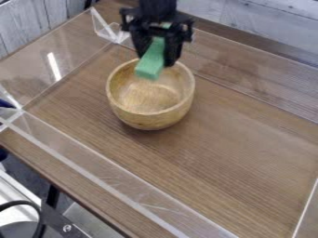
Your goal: Remove the green block from inside the brown bowl and put it on the table
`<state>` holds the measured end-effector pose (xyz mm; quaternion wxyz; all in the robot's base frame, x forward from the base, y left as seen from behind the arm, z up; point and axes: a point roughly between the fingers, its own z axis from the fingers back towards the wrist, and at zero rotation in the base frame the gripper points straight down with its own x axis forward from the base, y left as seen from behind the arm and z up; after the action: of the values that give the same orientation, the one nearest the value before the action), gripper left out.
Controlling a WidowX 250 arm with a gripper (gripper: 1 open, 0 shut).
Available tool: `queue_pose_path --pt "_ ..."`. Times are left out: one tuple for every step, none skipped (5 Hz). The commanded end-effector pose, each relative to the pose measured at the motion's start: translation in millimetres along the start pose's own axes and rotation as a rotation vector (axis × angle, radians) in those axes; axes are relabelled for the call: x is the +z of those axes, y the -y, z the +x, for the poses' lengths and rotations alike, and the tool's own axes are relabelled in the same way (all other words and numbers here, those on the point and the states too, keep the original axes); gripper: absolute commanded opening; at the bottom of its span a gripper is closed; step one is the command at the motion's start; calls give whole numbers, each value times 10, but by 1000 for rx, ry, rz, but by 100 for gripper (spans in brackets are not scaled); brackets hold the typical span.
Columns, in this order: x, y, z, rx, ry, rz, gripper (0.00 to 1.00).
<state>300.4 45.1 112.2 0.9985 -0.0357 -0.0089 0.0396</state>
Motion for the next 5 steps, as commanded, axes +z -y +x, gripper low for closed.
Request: queue_pose_path --pt "361 278 141 -50 101 -17 0" --pt "335 566 201 -108 89 -28 0" --pt "218 756 147 -165 64 -33 0" --pt "71 886 89 -209 29 -37 0" --pt "-181 975 35 -237 -4 -36 0"
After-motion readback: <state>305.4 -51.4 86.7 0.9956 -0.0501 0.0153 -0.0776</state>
